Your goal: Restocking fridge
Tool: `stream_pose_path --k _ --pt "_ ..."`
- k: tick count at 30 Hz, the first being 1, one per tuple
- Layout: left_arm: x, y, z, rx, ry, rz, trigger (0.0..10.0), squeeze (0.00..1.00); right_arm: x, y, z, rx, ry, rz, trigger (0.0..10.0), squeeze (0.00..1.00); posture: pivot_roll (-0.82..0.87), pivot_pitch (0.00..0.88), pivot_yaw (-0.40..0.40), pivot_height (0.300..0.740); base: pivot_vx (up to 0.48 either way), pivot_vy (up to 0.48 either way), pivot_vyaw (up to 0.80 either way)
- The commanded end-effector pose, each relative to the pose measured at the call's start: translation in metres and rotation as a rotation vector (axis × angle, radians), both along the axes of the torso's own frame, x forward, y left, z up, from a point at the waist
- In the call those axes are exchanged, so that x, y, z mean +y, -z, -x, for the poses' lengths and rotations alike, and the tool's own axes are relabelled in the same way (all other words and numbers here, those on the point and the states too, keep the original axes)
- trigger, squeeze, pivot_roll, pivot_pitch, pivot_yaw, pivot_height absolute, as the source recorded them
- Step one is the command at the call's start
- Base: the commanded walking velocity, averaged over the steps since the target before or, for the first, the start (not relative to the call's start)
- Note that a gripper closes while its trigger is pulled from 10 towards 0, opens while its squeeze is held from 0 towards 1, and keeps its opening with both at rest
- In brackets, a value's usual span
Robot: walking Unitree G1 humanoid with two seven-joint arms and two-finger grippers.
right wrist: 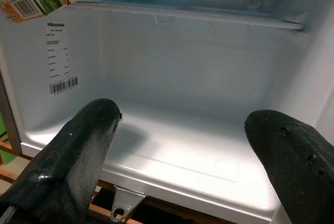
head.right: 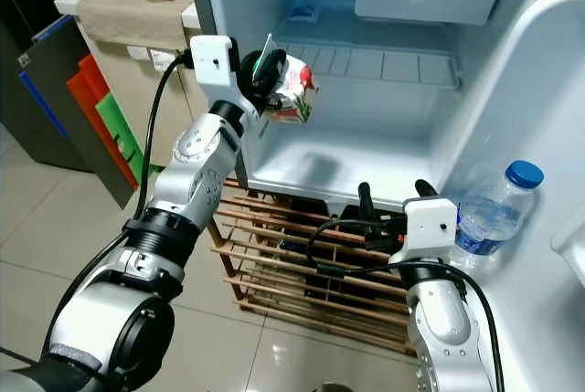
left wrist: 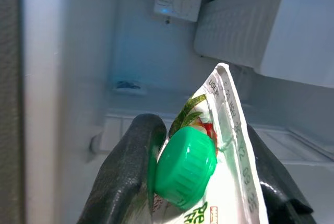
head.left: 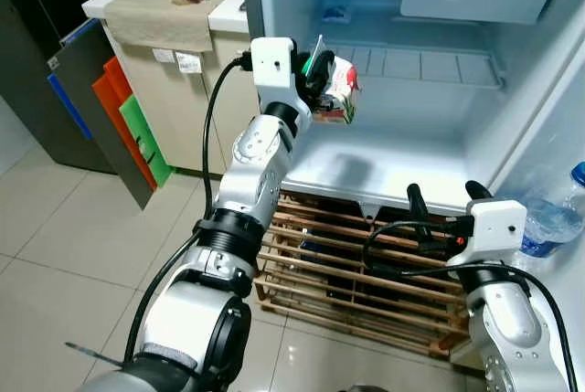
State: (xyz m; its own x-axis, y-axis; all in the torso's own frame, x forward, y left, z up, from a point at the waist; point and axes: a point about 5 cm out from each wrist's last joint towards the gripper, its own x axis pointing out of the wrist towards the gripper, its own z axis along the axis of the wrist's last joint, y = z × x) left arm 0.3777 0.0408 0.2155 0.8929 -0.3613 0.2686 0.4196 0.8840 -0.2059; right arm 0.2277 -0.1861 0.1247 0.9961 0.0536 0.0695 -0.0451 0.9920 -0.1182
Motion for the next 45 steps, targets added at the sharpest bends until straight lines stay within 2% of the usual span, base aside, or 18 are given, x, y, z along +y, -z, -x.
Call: stream_pose_path --k 1,4,8,15,16,17,18,19,20,24,25,26,28,30,45 --pt "-0.005 -0.009 -0.001 -0.031 -0.004 -0.002 10.0 0.0 -0.003 -0.01 -0.002 -0.033 0.011 0.011 10.0 0.0 -0.31 0.0 0.074 0.74 0.0 0.0 0.0" --pt "-0.001 -0.014 -0.007 -0.062 -0.063 -0.068 10.0 0.0 -0.001 -0.009 -0.001 -0.027 -0.003 0.009 10.0 0.0 -0.31 0.0 0.065 0.74 0.0 0.0 0.0" --pt "0.003 -0.02 -0.016 -0.054 -0.105 -0.099 10.0 0.0 0.002 -0.007 0.006 -0.01 -0.014 0.01 10.0 0.0 -0.32 0.0 0.065 0.74 0.0 0.0 0.0" --pt "0.009 -0.016 -0.018 -0.029 -0.09 -0.067 10.0 0.0 0.004 -0.01 0.008 -0.011 -0.011 0.008 10.0 0.0 -0.34 0.0 0.084 0.74 0.0 0.0 0.0" --pt "0.016 -0.008 -0.008 -0.053 -0.061 -0.048 10.0 0.0 0.004 -0.016 0.007 -0.037 0.012 -0.01 10.0 0.0 -0.33 0.0 0.087 0.74 0.0 0.0 0.0" --pt "0.016 -0.008 -0.008 -0.053 -0.061 -0.048 10.0 0.0 0.004 -0.016 0.007 -0.037 0.012 -0.01 10.0 0.0 -0.33 0.0 0.087 0.74 0.0 0.0 0.0" --pt "0.02 -0.004 -0.002 -0.067 -0.042 -0.037 10.0 0.0 0.003 -0.019 0.007 -0.049 0.025 -0.019 10.0 0.0 -0.32 0.0 0.083 0.74 0.0 0.0 0.0" --pt "0.026 0.004 0.012 -0.072 -0.006 -0.043 10.0 0.0 0.002 -0.023 0.008 -0.068 0.047 -0.035 10.0 0.0 -0.29 0.0 0.076 0.74 0.0 0.0 0.0" --pt "0.026 0.004 0.012 -0.072 -0.006 -0.043 10.0 0.0 0.002 -0.023 0.008 -0.068 0.047 -0.035 10.0 0.0 -0.29 0.0 0.076 0.74 0.0 0.0 0.0" --pt "0.035 0.008 0.045 -0.104 0.062 -0.053 10.0 0.0 0.004 -0.028 0.011 -0.1 0.05 -0.025 10.0 0.0 -0.24 0.0 0.06 0.74 0.0 0.0 0.0" --pt "0.035 0.008 0.045 -0.104 0.062 -0.053 10.0 0.0 0.004 -0.028 0.011 -0.1 0.05 -0.025 10.0 0.0 -0.24 0.0 0.06 0.74 0.0 0.0 0.0" --pt "0.036 0.007 0.052 -0.116 0.08 -0.055 10.0 0.0 0.003 -0.028 0.011 -0.109 0.055 -0.021 10.0 0.0 -0.24 0.0 0.06 0.74 0.0 0.0 0.0" --pt "0.036 0.011 0.072 -0.171 0.118 -0.108 10.0 0.0 0.001 -0.03 0.007 -0.134 0.078 -0.018 10.0 0.0 -0.21 0.0 0.048 0.74 0.0 0.0 0.0" --pt "0.036 0.016 0.083 -0.166 0.12 -0.125 10.0 0.0 0.0 -0.03 0.003 -0.136 0.084 -0.018 10.0 0.0 -0.21 0.0 0.044 0.74 0.0 0.0 0.0" --pt "0.038 0.018 0.082 -0.146 0.098 -0.119 10.0 0.0 0.001 -0.03 0.001 -0.135 0.075 -0.018 10.0 0.0 -0.2 0.0 0.042 0.74 0.0 0.0 0.0"
